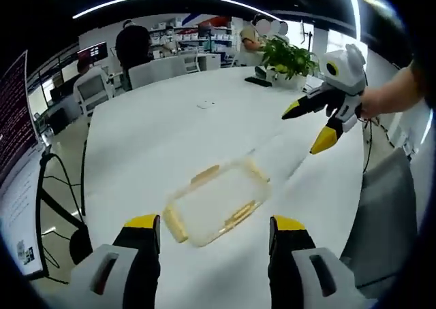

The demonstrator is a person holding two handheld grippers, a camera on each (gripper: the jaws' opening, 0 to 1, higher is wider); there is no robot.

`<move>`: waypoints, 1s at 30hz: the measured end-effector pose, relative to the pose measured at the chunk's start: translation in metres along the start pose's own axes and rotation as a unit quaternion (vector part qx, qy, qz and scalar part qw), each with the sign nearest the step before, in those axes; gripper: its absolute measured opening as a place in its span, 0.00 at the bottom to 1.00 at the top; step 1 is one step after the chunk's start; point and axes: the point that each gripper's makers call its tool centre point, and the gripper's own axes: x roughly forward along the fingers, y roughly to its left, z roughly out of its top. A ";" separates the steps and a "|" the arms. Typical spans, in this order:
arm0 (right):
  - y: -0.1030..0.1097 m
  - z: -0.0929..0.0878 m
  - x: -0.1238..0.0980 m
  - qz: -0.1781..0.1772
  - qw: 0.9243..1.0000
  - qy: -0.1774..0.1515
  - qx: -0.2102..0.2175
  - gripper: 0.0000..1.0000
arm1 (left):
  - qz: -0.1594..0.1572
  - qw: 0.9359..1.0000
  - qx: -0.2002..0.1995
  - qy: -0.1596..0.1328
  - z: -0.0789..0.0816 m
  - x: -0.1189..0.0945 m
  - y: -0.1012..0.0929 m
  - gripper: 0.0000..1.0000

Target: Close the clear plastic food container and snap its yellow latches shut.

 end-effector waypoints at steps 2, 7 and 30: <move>0.000 0.002 0.004 0.009 1.000 0.002 -0.008 0.65 | -0.007 1.000 0.025 0.008 -0.001 0.002 0.004 0.60; -0.001 0.003 0.015 0.025 0.999 0.015 -0.037 0.65 | -0.015 0.994 0.103 0.045 -0.005 0.009 0.010 0.61; 0.001 -0.002 0.050 0.092 0.986 0.075 -0.120 0.65 | -0.129 0.949 0.264 0.117 -0.021 0.034 0.034 0.60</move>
